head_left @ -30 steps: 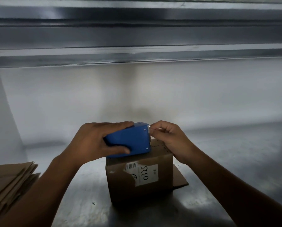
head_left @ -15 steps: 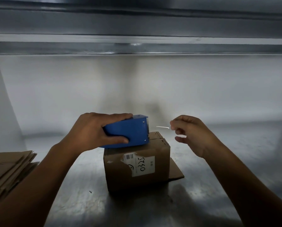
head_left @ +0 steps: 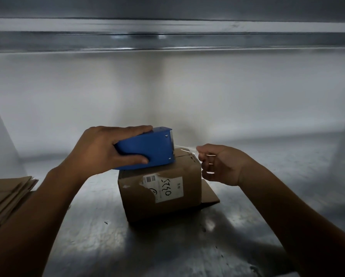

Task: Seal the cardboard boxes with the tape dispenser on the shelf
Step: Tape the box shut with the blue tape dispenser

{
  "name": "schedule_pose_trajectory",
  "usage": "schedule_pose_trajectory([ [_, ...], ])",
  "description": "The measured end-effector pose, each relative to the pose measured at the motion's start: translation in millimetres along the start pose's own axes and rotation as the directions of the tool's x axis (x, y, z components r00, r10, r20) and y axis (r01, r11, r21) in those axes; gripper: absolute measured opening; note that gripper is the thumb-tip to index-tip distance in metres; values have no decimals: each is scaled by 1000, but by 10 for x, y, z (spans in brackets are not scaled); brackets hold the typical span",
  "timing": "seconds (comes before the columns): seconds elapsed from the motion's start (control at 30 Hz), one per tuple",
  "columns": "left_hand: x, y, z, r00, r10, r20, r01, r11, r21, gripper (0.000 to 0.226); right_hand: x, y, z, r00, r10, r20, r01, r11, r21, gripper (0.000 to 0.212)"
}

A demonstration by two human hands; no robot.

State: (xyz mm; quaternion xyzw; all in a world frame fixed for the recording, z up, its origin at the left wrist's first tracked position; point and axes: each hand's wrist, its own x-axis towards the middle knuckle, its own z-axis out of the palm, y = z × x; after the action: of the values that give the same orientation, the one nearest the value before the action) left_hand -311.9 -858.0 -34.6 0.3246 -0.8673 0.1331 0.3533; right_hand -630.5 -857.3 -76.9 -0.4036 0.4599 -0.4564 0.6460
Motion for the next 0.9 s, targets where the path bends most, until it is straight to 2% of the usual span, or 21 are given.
schedule_pose_trajectory([
  [0.13,-5,-2,-7,1000,10,-7,-10,1000,0,76,43,17,1,1000,12,-26,-13,999,-40,18],
  [0.4,12,-41,14,999,-25,32,26,999,-33,78,75,63,10,999,-21,-46,13,988,-154,29],
  [0.6,10,-29,36,998,-45,47,46,999,-28,77,95,106,16,998,-1,-61,-11,981,-192,20],
  [0.7,5,-21,34,998,-42,44,43,999,-29,79,92,103,21,998,-29,-50,15,964,-265,14],
  [0.9,5,-55,26,997,-50,52,52,998,-43,80,93,153,94,999,-9,-51,-8,942,-334,29],
])
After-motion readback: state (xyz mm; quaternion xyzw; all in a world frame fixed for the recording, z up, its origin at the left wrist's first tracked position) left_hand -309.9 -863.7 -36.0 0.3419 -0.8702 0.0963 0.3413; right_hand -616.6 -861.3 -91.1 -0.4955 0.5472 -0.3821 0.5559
